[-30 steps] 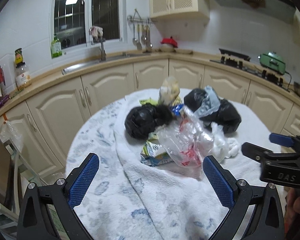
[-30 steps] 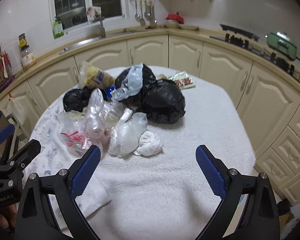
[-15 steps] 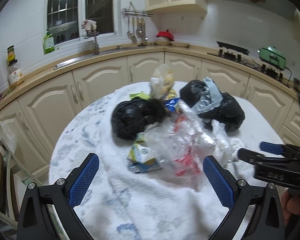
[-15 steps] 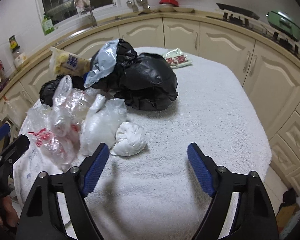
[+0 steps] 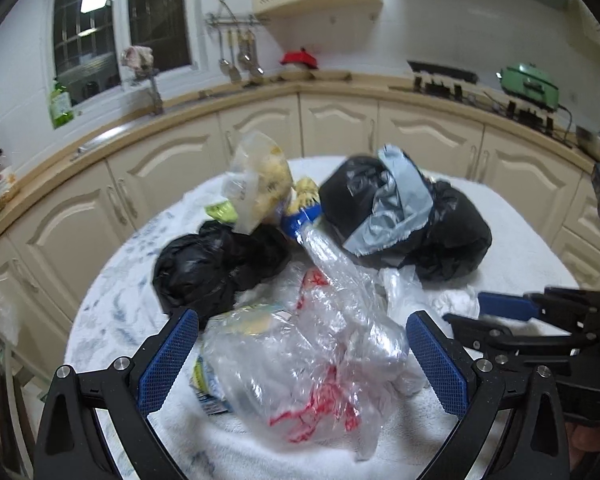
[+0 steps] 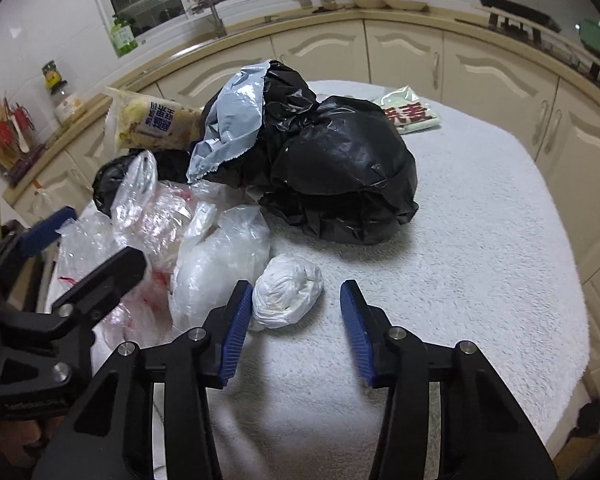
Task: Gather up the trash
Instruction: 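Grasp the white tissue ball with the right tool while the left tool grasps a clear plastic bag, then carry both items to the blue bin and open both tools to drop them, then move both tools back from the bin to the table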
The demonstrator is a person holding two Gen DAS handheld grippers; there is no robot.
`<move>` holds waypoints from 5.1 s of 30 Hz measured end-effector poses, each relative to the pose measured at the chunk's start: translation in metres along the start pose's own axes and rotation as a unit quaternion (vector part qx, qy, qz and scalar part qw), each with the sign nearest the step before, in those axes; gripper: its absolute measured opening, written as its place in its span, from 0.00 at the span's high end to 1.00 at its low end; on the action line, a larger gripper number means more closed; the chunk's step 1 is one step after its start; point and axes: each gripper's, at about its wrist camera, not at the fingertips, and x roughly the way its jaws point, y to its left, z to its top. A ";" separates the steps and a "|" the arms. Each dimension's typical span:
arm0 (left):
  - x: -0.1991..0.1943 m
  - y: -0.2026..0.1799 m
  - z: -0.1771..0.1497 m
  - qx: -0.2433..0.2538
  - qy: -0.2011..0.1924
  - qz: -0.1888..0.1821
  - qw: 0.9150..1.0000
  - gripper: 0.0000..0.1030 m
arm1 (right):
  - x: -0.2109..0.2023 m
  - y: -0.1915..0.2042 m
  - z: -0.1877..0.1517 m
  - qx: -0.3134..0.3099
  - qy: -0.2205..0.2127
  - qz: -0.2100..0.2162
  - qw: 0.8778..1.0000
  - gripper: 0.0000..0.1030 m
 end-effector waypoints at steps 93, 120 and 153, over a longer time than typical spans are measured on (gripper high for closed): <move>0.142 -0.438 -0.024 0.135 0.170 -0.200 0.955 0.02 | -0.051 -0.467 -0.211 0.467 -0.039 -0.082 0.880 0.00; -0.203 -0.123 -0.052 0.023 -0.084 -0.212 0.973 0.01 | -0.216 -0.209 -0.079 0.260 -0.199 -0.114 0.938 0.00; -0.374 0.083 -0.189 -0.100 -0.147 -0.028 0.984 0.01 | -0.208 0.046 -0.023 0.038 -0.232 -0.070 0.969 0.00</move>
